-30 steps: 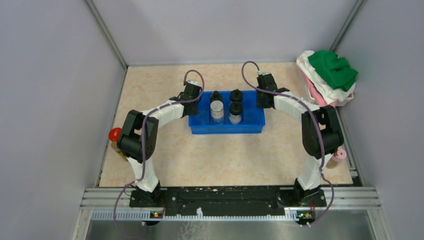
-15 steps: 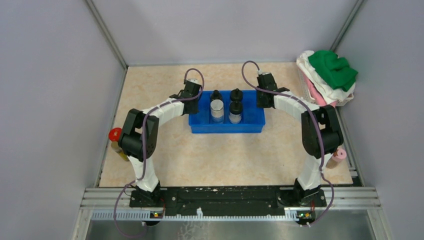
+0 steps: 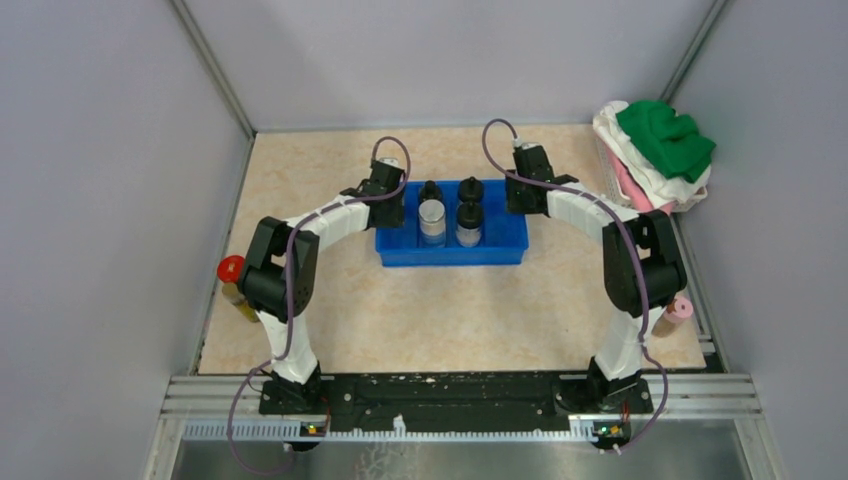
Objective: Organize the condiment bottles
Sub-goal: Move the storage box to the center of the board.
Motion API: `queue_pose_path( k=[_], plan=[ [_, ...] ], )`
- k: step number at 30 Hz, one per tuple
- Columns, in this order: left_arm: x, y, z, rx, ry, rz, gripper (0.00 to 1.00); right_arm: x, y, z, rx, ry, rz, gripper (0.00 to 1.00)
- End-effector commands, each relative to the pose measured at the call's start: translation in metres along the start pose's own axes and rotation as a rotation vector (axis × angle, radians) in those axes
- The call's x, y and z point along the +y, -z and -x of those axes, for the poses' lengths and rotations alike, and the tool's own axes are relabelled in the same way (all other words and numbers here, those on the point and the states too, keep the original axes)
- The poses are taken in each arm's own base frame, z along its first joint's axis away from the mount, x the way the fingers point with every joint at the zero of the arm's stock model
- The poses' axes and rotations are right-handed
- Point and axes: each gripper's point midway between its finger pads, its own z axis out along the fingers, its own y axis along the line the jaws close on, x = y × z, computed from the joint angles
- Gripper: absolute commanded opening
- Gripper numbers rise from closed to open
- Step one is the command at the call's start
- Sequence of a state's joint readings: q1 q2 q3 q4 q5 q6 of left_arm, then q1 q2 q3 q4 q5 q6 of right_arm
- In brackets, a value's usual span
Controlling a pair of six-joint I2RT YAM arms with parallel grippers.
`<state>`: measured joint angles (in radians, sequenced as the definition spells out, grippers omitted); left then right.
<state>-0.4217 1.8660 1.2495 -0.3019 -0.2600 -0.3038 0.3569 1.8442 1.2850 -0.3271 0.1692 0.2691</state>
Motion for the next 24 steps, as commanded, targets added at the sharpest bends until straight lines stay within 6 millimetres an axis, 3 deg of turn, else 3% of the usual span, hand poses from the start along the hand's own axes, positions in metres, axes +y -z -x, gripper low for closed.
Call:
queue_pose_path(
  k=[1, 3, 5, 11, 15, 20, 24],
  plan=[
    [-0.023, 0.012, 0.029, -0.076, 0.01, -0.077, 0.65, 0.041, 0.021, 0.056, -0.172, -0.032, 0.157, 0.47],
    [-0.019, 0.016, 0.031, -0.084, 0.012, -0.065, 0.76, 0.039, 0.025, 0.055, -0.176, -0.035, 0.151, 0.64],
    [-0.017, 0.022, 0.035, -0.097, 0.016, -0.061, 0.79, 0.038, 0.029, 0.056, -0.184, -0.037, 0.148, 0.7],
    [-0.011, 0.045, 0.05, -0.146, 0.032, -0.052, 0.8, 0.031, 0.047, 0.057, -0.206, -0.04, 0.136, 0.73],
    [-0.009, 0.075, 0.066, -0.195, 0.041, -0.076, 0.8, 0.021, 0.068, 0.06, -0.235, -0.034, 0.097, 0.73],
    [0.006, 0.137, 0.077, -0.26, 0.057, -0.098, 0.79, -0.001, 0.125, 0.066, -0.312, -0.019, 0.012, 0.73],
    [0.022, 0.181, 0.063, -0.308, 0.1, -0.125, 0.74, -0.035, 0.171, 0.058, -0.377, -0.041, -0.08, 0.76]
  ],
)
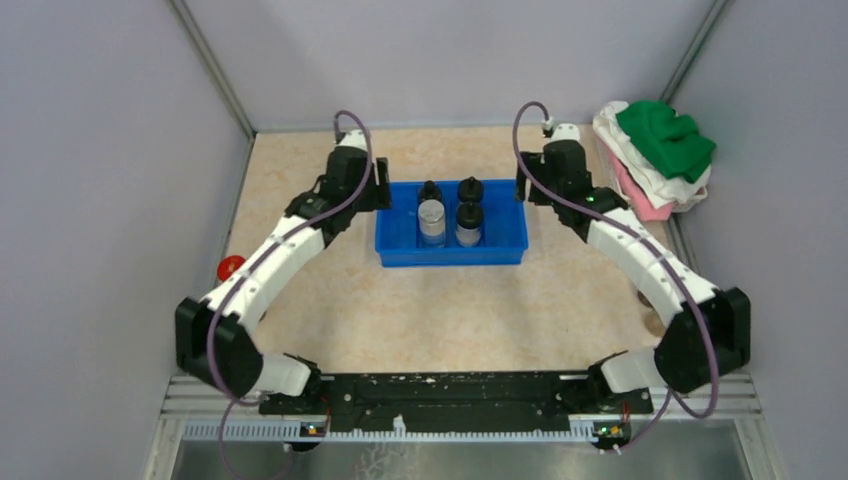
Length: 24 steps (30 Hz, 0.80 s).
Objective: Organize the condiment bottles
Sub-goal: Move the storage box to the center of the board, then pick up the bottle from the center of the board.
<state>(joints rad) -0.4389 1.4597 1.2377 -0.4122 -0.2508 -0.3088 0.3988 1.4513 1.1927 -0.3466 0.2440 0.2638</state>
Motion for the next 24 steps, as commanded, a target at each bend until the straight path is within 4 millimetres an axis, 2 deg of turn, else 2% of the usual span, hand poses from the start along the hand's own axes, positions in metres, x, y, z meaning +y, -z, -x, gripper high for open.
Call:
queue_pose_path(
  k=[1, 2, 4, 7, 10, 14, 15, 17, 19, 21, 24],
  plan=[
    [0.016, 0.058, 0.003, -0.058, 0.049, -0.017, 0.76, -0.043, 0.06, 0.018, -0.111, -0.014, -0.139, 0.78],
    [0.022, 0.067, -0.003, -0.057, 0.067, -0.005, 0.8, -0.055, 0.07, 0.013, -0.106, -0.031, -0.17, 0.8],
    [0.031, 0.083, -0.01, -0.072, 0.104, 0.003, 0.97, -0.076, 0.088, 0.005, -0.114, -0.08, -0.219, 0.84],
    [0.039, 0.1, -0.027, -0.068, 0.135, -0.002, 0.99, -0.099, 0.106, -0.015, -0.099, -0.113, -0.262, 0.85],
    [0.055, 0.109, -0.046, -0.04, 0.144, 0.059, 0.99, -0.121, 0.121, -0.039, -0.059, -0.131, -0.322, 0.85],
    [0.074, 0.118, -0.057, -0.005, 0.167, 0.135, 0.99, -0.147, 0.144, -0.067, -0.033, -0.167, -0.419, 0.83],
    [0.079, 0.119, -0.061, 0.017, 0.178, 0.161, 0.99, -0.153, 0.152, -0.066, -0.054, -0.189, -0.452, 0.82],
    [0.089, 0.121, -0.065, 0.054, 0.194, 0.208, 0.99, -0.157, 0.168, -0.052, -0.092, -0.213, -0.466, 0.81],
    [0.103, 0.122, -0.067, 0.076, 0.206, 0.286, 0.99, -0.164, 0.177, -0.043, -0.082, -0.23, -0.503, 0.81],
    [0.119, 0.125, -0.062, 0.077, 0.232, 0.353, 0.99, -0.178, 0.184, -0.036, -0.066, -0.227, -0.582, 0.82],
    [0.133, 0.134, -0.046, 0.036, 0.3, 0.355, 0.99, -0.203, 0.2, -0.034, -0.05, -0.26, -0.682, 0.88]
  ],
)
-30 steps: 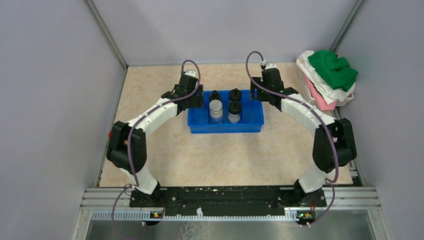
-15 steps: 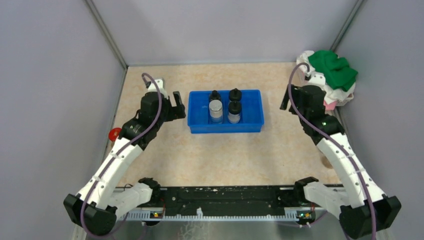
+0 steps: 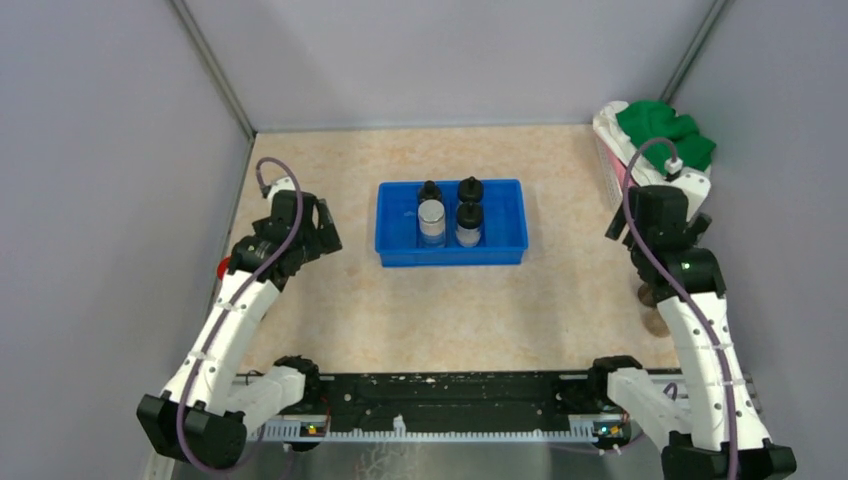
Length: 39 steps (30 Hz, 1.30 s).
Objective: Organize the condiment bottles
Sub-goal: Pick up the bottle from the center of the board.
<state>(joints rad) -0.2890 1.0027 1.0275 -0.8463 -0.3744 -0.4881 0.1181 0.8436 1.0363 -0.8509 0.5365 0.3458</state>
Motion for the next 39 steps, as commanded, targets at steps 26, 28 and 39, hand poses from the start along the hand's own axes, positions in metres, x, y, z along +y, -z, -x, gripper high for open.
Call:
queue_pose_path(
  k=[26, 28, 39],
  plan=[
    [0.01, -0.03, 0.01, 0.023, 0.14, -0.011, 0.99, -0.055, -0.016, -0.048, 0.382, -0.253, -0.158, 0.81],
    [0.007, -0.033, 0.007, 0.023, 0.126, -0.03, 0.99, -0.055, -0.019, -0.052, 0.404, -0.256, -0.163, 0.81],
    [-0.009, -0.036, 0.001, 0.028, 0.11, -0.131, 0.99, -0.078, -0.054, -0.066, 0.493, -0.341, -0.251, 0.83]
  ],
)
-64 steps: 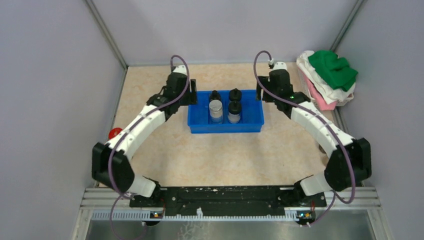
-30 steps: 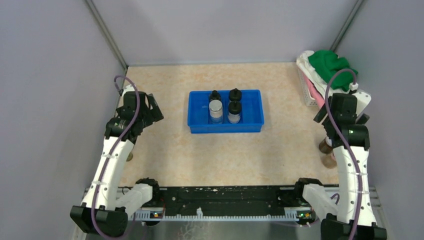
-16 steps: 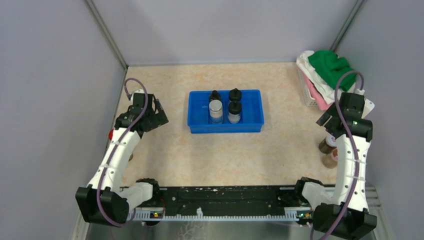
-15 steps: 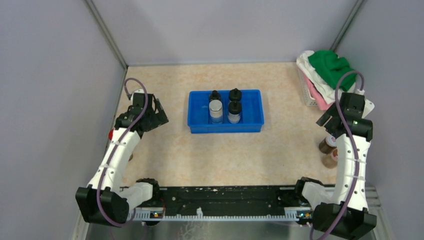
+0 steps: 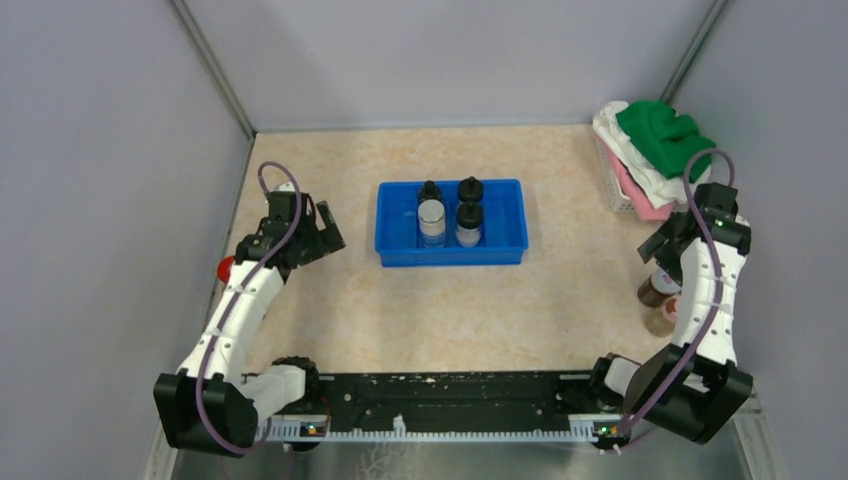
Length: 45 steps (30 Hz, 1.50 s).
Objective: Organize the condiment bottles
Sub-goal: Pick up the bottle from the center of the board.
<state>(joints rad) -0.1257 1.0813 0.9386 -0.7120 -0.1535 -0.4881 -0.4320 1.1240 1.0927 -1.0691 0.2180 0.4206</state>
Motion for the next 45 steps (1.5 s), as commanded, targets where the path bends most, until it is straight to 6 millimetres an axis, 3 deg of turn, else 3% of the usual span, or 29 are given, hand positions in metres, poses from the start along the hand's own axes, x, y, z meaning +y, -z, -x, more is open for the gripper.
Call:
queue_pose_path(
  k=[1, 10, 19, 29, 37, 45],
  plan=[
    [-0.012, 0.007, 0.017, -0.08, -0.005, -0.071, 0.99, 0.001, -0.012, 0.01, 0.001, -0.041, 0.002, 0.83],
    [-0.018, 0.018, 0.028, -0.103, -0.013, -0.096, 0.98, -0.007, -0.041, -0.011, 0.037, -0.049, -0.019, 0.79],
    [-0.015, 0.025, 0.029, -0.13, -0.03, -0.101, 0.96, -0.015, -0.026, 0.009, -0.016, -0.094, -0.068, 0.82],
    [-0.018, 0.038, 0.037, -0.158, -0.045, -0.124, 0.95, -0.017, -0.028, 0.027, -0.057, -0.102, -0.107, 0.79],
    [-0.027, 0.038, 0.042, -0.156, -0.065, -0.142, 0.95, -0.017, -0.04, 0.037, -0.094, -0.126, -0.127, 0.79],
    [-0.029, 0.033, 0.039, -0.153, -0.079, -0.145, 0.96, -0.013, -0.062, 0.024, -0.057, -0.081, -0.111, 0.83]
  ],
)
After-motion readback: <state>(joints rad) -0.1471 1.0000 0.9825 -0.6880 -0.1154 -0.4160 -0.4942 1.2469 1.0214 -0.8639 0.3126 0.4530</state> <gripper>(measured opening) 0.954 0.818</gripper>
